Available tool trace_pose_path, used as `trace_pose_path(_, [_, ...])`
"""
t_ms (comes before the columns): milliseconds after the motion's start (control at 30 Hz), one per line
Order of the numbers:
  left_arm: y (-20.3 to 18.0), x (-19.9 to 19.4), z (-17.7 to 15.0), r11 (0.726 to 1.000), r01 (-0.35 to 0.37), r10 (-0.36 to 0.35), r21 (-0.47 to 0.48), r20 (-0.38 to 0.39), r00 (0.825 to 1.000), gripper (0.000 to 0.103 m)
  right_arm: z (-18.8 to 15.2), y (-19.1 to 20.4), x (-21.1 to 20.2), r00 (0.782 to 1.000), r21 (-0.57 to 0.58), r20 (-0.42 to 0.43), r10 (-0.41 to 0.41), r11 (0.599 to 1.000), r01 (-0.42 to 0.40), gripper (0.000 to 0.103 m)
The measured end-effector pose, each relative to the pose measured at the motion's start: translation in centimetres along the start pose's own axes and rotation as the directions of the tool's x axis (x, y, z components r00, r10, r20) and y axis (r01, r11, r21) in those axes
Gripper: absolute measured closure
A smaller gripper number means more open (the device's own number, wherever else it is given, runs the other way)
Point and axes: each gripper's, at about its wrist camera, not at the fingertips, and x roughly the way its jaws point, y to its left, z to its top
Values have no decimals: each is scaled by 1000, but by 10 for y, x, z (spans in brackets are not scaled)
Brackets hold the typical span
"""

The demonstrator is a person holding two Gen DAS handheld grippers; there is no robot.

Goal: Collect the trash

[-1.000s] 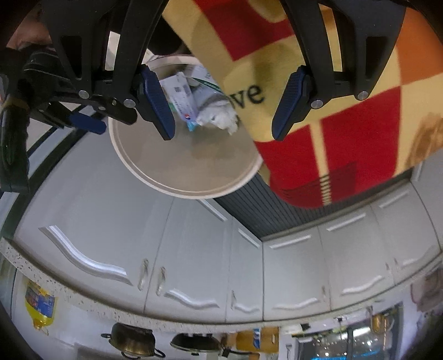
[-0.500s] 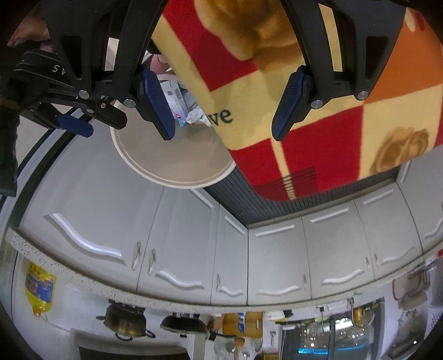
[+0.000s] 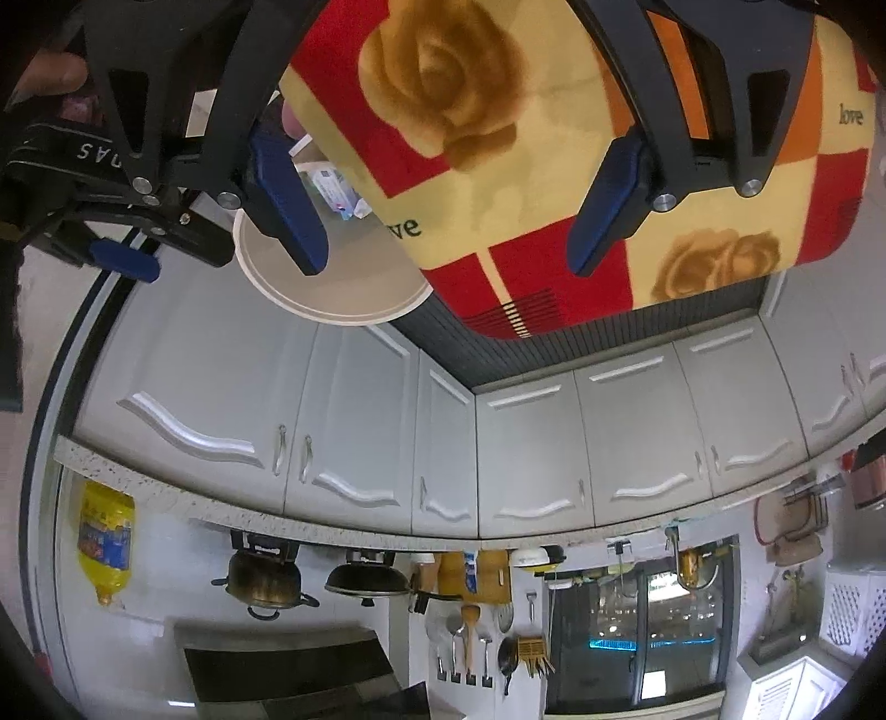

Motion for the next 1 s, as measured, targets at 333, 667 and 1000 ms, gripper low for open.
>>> trace_pose_path(333, [13,-40,-2,999,14,-12,-41,52,999,15,-5,18,-43,995,-29,97,-28,999,31,4])
trace_pose_path(667, [18,-67,1,997,30,-22,-66,116,993,15,-6,34,-72,982,-54,183,-42,997,52,2])
trace_pose_path(1000, [19,-77,4,995,36,-25,-88,129,991,15,-11,38,-85,975,-64,215,-54,996,69,1])
